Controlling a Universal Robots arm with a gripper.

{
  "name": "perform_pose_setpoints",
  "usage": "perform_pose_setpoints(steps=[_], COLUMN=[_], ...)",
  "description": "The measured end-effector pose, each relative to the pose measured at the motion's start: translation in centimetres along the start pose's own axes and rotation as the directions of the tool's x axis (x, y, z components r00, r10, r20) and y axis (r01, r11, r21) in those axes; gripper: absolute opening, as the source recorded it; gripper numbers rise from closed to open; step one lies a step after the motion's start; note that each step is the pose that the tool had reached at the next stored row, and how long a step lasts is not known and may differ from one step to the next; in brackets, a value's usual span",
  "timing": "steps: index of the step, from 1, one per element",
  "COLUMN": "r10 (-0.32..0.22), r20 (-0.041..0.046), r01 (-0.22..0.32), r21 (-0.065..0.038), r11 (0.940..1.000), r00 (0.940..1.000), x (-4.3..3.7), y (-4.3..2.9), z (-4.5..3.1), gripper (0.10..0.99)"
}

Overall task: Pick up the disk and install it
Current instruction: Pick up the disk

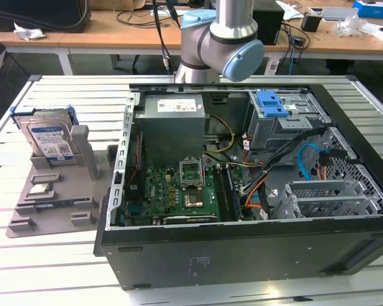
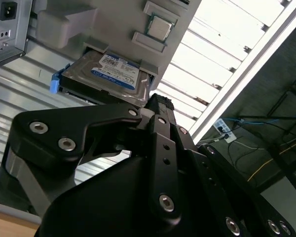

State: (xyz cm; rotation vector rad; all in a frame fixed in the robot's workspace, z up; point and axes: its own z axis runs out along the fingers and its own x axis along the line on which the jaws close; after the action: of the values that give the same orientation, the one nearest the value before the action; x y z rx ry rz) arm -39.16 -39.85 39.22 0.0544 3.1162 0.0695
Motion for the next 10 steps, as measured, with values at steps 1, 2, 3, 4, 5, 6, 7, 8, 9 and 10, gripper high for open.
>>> perform_pose_setpoints(steps=[1, 2, 3, 4, 5, 6, 7, 8, 9, 10], r10=[-0.013, -0.028, -0.042, -0.052, -0.064, -0.088, -0.103, -0.116, -0.143, -0.182], r20=[-0.0006, -0.0013, -0.0019, -0.0023, -0.0029, -0.0038, -0.0045, -0.0051, -0.0062, -0.0078], r01=[0.013, 0.028, 0.042, 0.052, 0.064, 0.088, 0.103, 0.116, 0.143, 0.182], r21=[0.0, -0.001, -0.001, -0.001, -0.002, -0.002, -0.003, -0.003, -0.004, -0.005], r11=[0.9999, 0.9996, 0.9991, 0.9986, 0.9979, 0.9962, 0.9947, 0.9932, 0.9898, 0.9832], r00=[0.9999, 0.9996, 0.9991, 0.9986, 0.9979, 0.9962, 0.9947, 0.9932, 0.9897, 0.9832], x=[0.0, 0.0, 0.0, 0.0, 0.0, 0.0, 0.0, 0.0, 0.0, 0.0], y=[0.0, 0.0, 0.0, 0.0, 0.0, 0.0, 0.0, 0.0, 0.0, 0.0], z=[0.0, 0.0, 0.0, 0.0, 0.0, 0.0, 0.0, 0.0, 0.0, 0.0], gripper=[0.106, 0.106, 0.106, 0.106, 0.106, 0.106, 0.106, 0.106, 0.106, 0.106])
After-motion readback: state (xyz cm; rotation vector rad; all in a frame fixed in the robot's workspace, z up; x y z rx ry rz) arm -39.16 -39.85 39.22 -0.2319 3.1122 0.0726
